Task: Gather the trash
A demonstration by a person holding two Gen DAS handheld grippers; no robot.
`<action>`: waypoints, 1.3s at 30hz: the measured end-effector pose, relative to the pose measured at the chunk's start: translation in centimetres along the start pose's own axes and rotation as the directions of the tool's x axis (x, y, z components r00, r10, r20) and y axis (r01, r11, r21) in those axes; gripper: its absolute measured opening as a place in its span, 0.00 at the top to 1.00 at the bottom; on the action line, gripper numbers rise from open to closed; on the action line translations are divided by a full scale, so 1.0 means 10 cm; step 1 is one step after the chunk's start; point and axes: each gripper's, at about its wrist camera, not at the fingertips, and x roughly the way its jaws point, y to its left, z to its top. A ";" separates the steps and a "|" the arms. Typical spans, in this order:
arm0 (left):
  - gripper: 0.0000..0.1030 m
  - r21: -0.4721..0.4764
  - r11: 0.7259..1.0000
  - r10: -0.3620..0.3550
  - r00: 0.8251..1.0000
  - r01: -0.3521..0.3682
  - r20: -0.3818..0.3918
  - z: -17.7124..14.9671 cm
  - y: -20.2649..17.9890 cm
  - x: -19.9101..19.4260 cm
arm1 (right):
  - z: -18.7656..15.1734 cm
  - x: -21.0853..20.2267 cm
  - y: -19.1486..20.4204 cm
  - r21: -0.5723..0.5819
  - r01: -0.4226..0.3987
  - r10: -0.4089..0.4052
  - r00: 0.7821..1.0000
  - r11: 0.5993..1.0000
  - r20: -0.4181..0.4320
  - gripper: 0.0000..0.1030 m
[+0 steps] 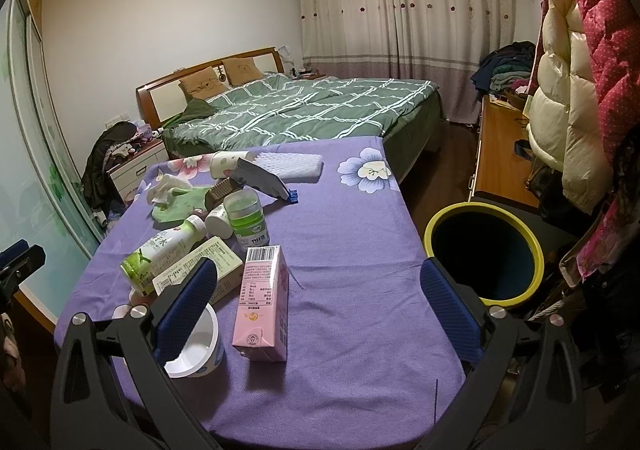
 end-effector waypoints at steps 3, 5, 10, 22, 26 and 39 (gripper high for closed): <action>0.04 0.001 1.000 -0.003 1.000 0.003 -0.002 -0.01 0.00 0.00 | 0.00 0.00 0.00 0.001 0.000 0.000 1.000 1.000 0.001 0.06; 0.04 0.000 1.000 -0.002 1.000 0.002 -0.001 -0.01 0.00 0.00 | 0.01 0.00 0.00 0.000 0.000 0.000 1.000 1.000 0.000 0.06; 0.04 0.001 1.000 -0.002 1.000 0.002 -0.001 -0.01 0.00 0.00 | 0.00 0.00 0.00 0.001 0.000 0.000 1.000 1.000 0.000 0.06; 0.04 0.002 1.000 -0.001 1.000 0.001 -0.003 -0.02 -0.01 0.00 | -0.01 0.01 0.02 0.000 0.000 0.000 1.000 1.000 -0.004 0.06; 0.04 0.002 1.000 0.000 1.000 0.000 -0.003 -0.02 -0.01 0.00 | -0.02 0.02 0.03 0.001 0.000 0.000 1.000 1.000 -0.004 0.06; 0.04 -0.006 1.000 0.004 1.000 -0.004 -0.018 -0.08 0.04 0.12 | -0.03 0.15 0.09 -0.007 -0.013 0.013 0.999 1.000 -0.046 0.06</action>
